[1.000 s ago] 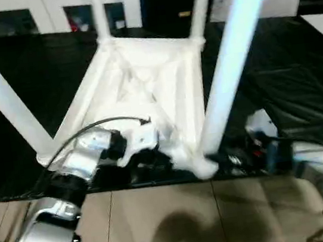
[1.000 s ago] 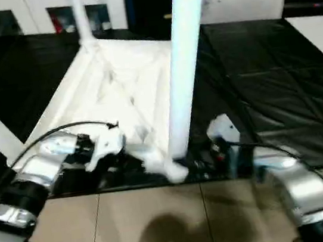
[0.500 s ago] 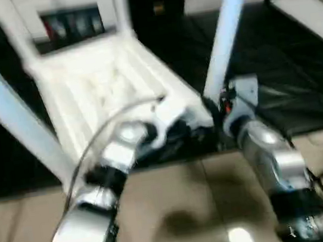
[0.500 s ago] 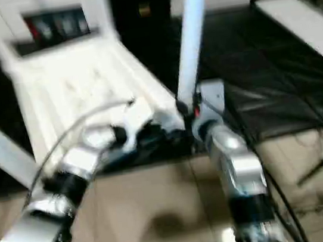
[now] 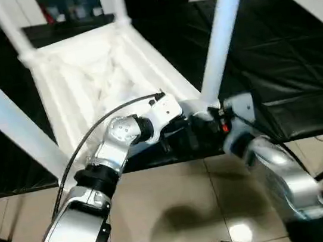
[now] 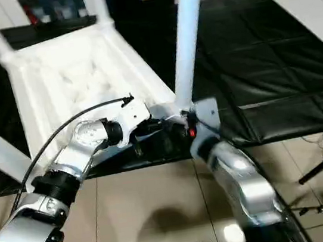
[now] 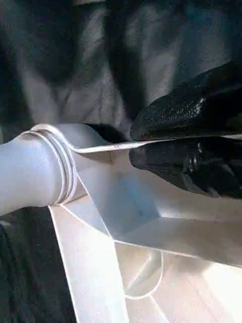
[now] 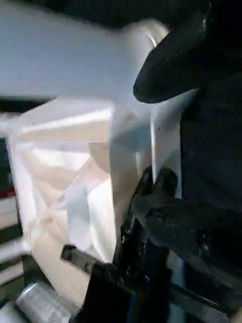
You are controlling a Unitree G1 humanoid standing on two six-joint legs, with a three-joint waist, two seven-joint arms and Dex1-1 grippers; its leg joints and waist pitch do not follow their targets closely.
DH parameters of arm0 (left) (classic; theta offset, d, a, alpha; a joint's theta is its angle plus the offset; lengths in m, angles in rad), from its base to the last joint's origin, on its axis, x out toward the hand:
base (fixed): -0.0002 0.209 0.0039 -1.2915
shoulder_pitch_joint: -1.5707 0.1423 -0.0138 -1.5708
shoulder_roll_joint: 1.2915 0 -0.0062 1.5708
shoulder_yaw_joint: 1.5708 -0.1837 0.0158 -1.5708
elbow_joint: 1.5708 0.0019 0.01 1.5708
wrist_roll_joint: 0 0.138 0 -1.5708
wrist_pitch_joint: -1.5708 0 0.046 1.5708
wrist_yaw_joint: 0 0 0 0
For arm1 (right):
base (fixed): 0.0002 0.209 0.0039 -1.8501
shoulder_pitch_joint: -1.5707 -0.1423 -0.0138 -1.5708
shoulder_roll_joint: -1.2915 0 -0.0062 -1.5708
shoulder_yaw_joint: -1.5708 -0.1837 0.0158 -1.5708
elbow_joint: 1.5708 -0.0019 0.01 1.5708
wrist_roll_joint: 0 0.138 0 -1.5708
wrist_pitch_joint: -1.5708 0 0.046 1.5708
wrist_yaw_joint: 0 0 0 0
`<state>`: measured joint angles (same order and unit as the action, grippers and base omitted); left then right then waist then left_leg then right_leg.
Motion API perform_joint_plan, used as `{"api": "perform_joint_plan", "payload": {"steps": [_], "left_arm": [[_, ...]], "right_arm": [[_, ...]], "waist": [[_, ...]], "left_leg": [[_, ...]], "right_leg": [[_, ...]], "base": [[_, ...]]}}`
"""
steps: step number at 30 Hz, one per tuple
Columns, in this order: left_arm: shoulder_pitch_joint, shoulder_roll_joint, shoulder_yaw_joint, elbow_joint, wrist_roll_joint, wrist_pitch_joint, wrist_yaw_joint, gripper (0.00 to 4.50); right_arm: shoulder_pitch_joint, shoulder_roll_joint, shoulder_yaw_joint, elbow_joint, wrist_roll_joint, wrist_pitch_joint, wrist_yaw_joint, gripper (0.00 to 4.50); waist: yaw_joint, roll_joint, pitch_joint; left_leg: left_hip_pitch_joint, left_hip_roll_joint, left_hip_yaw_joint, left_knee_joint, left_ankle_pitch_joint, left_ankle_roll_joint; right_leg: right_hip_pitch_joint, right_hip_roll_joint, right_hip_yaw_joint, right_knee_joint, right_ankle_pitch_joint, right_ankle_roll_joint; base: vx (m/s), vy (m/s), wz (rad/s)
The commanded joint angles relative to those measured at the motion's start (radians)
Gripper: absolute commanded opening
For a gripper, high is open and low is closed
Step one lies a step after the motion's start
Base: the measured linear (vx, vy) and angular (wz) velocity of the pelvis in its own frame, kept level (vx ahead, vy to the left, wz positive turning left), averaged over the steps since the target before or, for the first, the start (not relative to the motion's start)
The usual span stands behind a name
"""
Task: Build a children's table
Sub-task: Rotate leg to tighten
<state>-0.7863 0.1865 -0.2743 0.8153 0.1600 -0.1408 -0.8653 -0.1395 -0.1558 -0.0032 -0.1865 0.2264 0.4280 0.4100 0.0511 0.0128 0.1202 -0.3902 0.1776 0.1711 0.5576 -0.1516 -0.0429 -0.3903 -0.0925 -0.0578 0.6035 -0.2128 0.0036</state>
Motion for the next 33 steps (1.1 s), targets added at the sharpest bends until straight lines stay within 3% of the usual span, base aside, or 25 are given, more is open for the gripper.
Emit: {"api": "perform_joint_plan", "payload": {"steps": [1, 3, 4, 5, 7, 8, 9, 11, 13, 15, 17, 18, 20, 21, 22, 23, 24, 26, 29, 30, 32, 33], "left_arm": [[0.02, -0.005, 0.051, 0.015, -0.069, -0.049, -0.032, 0.0], [0.036, -0.014, 0.086, -0.011, -0.106, -0.035, -0.018, 0.0], [0.043, -0.016, 0.092, -0.02, -0.1, -0.021, 0.018, 0.0], [0.051, -0.018, 0.096, -0.029, -0.088, 0.009, 0.07, 0.0], [0.062, -0.018, 0.095, -0.044, -0.072, 0.048, 0.117, 0.0], [0.067, -0.019, 0.095, -0.05, -0.073, 0.049, 0.116, 0.0], [0.117, -0.025, 0.105, -0.122, -0.105, 0.042, 0.098, 0.0], [0.136, -0.028, 0.111, -0.149, -0.118, 0.041, 0.089, 0.0], [0.171, -0.033, 0.119, -0.205, -0.138, 0.055, 0.067, 0.0], [0.207, -0.037, 0.116, -0.266, -0.159, 0.075, 0.045, 0.0], [0.222, -0.035, 0.107, -0.29, -0.161, 0.083, 0.04, 0.0], [0.232, -0.031, 0.098, -0.305, -0.159, 0.088, 0.042, 0.0], [0.237, -0.028, 0.093, -0.315, -0.156, 0.093, 0.044, 0.0], [0.238, -0.027, 0.091, -0.318, -0.155, 0.094, 0.044, 0.0], [0.239, -0.023, 0.087, -0.321, -0.152, 0.094, 0.042, 0.0], [0.245, -0.019, 0.082, -0.335, -0.149, 0.1, 0.041, 0.0], [0.248, -0.018, 0.082, -0.344, -0.15, 0.107, 0.041, 0.0], [0.252, -0.013, 0.079, -0.358, -0.148, 0.115, 0.038, 0.0], [0.255, -0.01, 0.075, -0.367, -0.148, 0.121, 0.037, 0.0], [0.261, -0.008, 0.077, -0.386, -0.157, 0.13, 0.038, 0.0], [0.27, -0.01, 0.082, -0.409, -0.167, 0.14, 0.042, 0.0], [0.271, -0.01, 0.083, -0.413, -0.169, 0.142, 0.043, 0.0]], "right_arm": [[0.062, -0.039, -0.022, -0.115, 0.036, 0.022, 0.04, 3.56], [0.093, -0.054, -0.032, -0.164, 0.053, 0.041, 0.045, 3.82], [0.102, -0.055, -0.036, -0.18, 0.058, 0.048, 0.042, 3.9], [0.114, -0.054, -0.042, -0.198, 0.061, 0.065, 0.031, 3.94], [0.127, -0.05, -0.048, -0.215, 0.06, 0.085, 0.014, 4.0], [0.13, -0.05, -0.049, -0.218, 0.06, 0.087, 0.011, 4.0], [0.157, -0.048, -0.051, -0.24, 0.065, 0.104, -0.008, 4.0], [0.166, -0.047, -0.051, -0.246, 0.068, 0.111, -0.016, 4.0], [0.176, -0.046, -0.043, -0.254, 0.07, 0.115, -0.021, 4.0], [0.176, -0.035, -0.04, -0.257, 0.076, 0.124, -0.03, 4.0], [0.171, -0.03, -0.039, -0.254, 0.075, 0.13, -0.035, 4.0], [0.165, -0.031, -0.03, -0.251, 0.07, 0.132, -0.033, 4.0], [0.164, -0.034, -0.026, -0.252, 0.072, 0.133, -0.033, 4.0], [0.163, -0.034, -0.025, -0.252, 0.072, 0.133, -0.033, 4.0], [0.162, -0.035, -0.025, -0.251, 0.073, 0.134, -0.034, 4.0], [0.162, -0.039, -0.024, -0.25, 0.077, 0.134, -0.035, 4.0], [0.162, -0.04, -0.024, -0.25, 0.078, 0.135, -0.036, 4.0], [0.162, -0.04, -0.024, -0.252, 0.079, 0.138, -0.037, 4.0], [0.163, -0.04, -0.024, -0.254, 0.08, 0.139, -0.037, 4.0], [0.171, -0.043, -0.023, -0.265, 0.082, 0.137, -0.034, 4.0], [0.181, -0.045, -0.024, -0.274, 0.085, 0.134, -0.032, 4.0], [0.183, -0.045, -0.025, -0.275, 0.085, 0.134, -0.031, 4.0]], "waist": [[0.001, -0.016, -0.077], [0.001, -0.017, -0.077], [-0.001, -0.012, -0.078], [-0.002, -0.014, -0.079], [-0.007, -0.004, -0.081], [-0.009, -0.008, -0.081], [-0.007, -0.003, -0.083], [-0.01, -0.008, -0.084], [-0.009, -0.006, -0.093], [-0.007, -0.009, -0.094], [-0.008, -0.008, -0.088], [-0.008, -0.013, -0.083], [-0.007, -0.008, -0.074], [-0.008, -0.006, -0.067], [-0.011, -0.006, -0.057], [-0.013, -0.012, -0.056], [-0.014, -0.01, -0.05], [-0.015, -0.006, -0.057], [-0.022, -0.006, -0.071], [-0.021, -0.004, -0.087], [-0.02, -0.005, -0.095], [-0.018, -0.005, -0.102]], "left_leg": [[0.017, 0.047, -0.009, -0.054, -0.133, 0.115], [0.017, 0.048, -0.008, -0.055, -0.155, 0.099], [0.014, 0.046, -0.009, -0.057, -0.164, 0.092], [0.014, 0.047, -0.009, -0.056, -0.167, 0.09], [0.016, 0.045, -0.009, -0.055, -0.181, 0.08], [0.015, 0.046, -0.009, -0.054, -0.18, 0.078], [0.011, 0.043, -0.01, -0.053, -0.158, 0.077], [0.008, 0.043, -0.008, -0.05, -0.142, 0.086], [0.01, 0.042, -0.005, -0.041, -0.099, 0.112], [0.01, 0.043, -0.005, -0.038, -0.091, 0.125], [0.009, 0.043, -0.003, -0.04, -0.119, 0.126], [0.021, 0.047, -0.002, -0.048, -0.256, 0.09], [0.033, 0.045, -0.002, -0.057, -0.371, 0.056], [0.045, 0.043, -0.003, -0.061, -0.449, 0.03], [0.067, 0.037, -0.004, -0.063, -0.535, 0.014], [0.076, 0.034, -0.004, -0.061, -0.562, 0.01], [0.081, 0.029, -0.007, -0.063, -0.576, 0.005], [0.086, 0.032, -0.01, -0.07, -0.553, 0.005], [0.081, 0.036, -0.01, -0.08, -0.484, 0.029], [0.076, 0.032, 0.0, -0.074, -0.383, 0.068], [0.071, 0.027, 0.005, -0.067, -0.315, 0.103], [0.061, 0.018, 0.009, -0.057, -0.244, 0.137]], "right_leg": [[0.048, -0.055, 0.044, -0.064, -0.002, -0.238], [0.048, -0.056, 0.047, -0.065, -0.035, -0.238], [0.05, -0.056, 0.047, -0.066, -0.049, -0.237], [0.049, -0.056, 0.048, -0.067, -0.054, -0.235], [0.045, -0.053, 0.049, -0.067, -0.067, -0.244], [0.045, -0.053, 0.049, -0.068, -0.067, -0.243], [0.047, -0.053, 0.05, -0.066, -0.055, -0.236], [0.048, -0.05, 0.051, -0.064, -0.014, -0.244], [0.045, -0.047, 0.051, -0.053, 0.086, -0.273], [0.044, -0.048, 0.051, -0.047, 0.11, -0.281], [0.039, -0.047, 0.05, -0.052, 0.065, -0.278], [0.046, -0.049, 0.049, -0.068, -0.13, -0.25], [0.049, -0.046, 0.046, -0.084, -0.32, -0.218], [0.048, -0.041, 0.044, -0.099, -0.459, -0.179], [0.041, -0.032, 0.036, -0.118, -0.577, -0.151], [0.045, -0.029, 0.032, -0.126, -0.625, -0.139], [0.053, -0.031, 0.027, -0.14, -0.691, -0.112], [0.069, -0.034, 0.027, -0.146, -0.666, -0.103], [0.093, -0.025, 0.035, -0.125, -0.478, -0.168], [0.107, -0.022, 0.04, -0.109, -0.321, -0.222], [0.117, -0.02, 0.041, -0.099, -0.228, -0.251], [0.132, -0.019, 0.042, -0.089, -0.143, -0.271]], "base": [[0.0, 0.0, 0.0], [0.0, 0.0, 0.0], [0.0, 0.0, 0.0], [0.0, 0.0, 0.0], [0.0, 0.0, 0.0], [0.0, 0.0, 0.0], [0.0, 0.0, 0.0], [0.0, 0.0, 0.0], [0.0, 0.0, 0.0], [0.0, 0.0, 0.0], [0.0, 0.0, 0.0], [0.0, 0.0, 0.0], [0.0, 0.0, 0.0], [0.0, 0.0, 0.0], [0.0, 0.0, 0.0], [0.0, 0.0, 0.0], [0.0, 0.0, 0.0], [0.0, 0.0, 0.0], [0.063, 0.027, 0.0], [0.084, 0.016, 0.02], [0.091, 0.012, 0.02], [0.105, 0.005, 0.01]]}}
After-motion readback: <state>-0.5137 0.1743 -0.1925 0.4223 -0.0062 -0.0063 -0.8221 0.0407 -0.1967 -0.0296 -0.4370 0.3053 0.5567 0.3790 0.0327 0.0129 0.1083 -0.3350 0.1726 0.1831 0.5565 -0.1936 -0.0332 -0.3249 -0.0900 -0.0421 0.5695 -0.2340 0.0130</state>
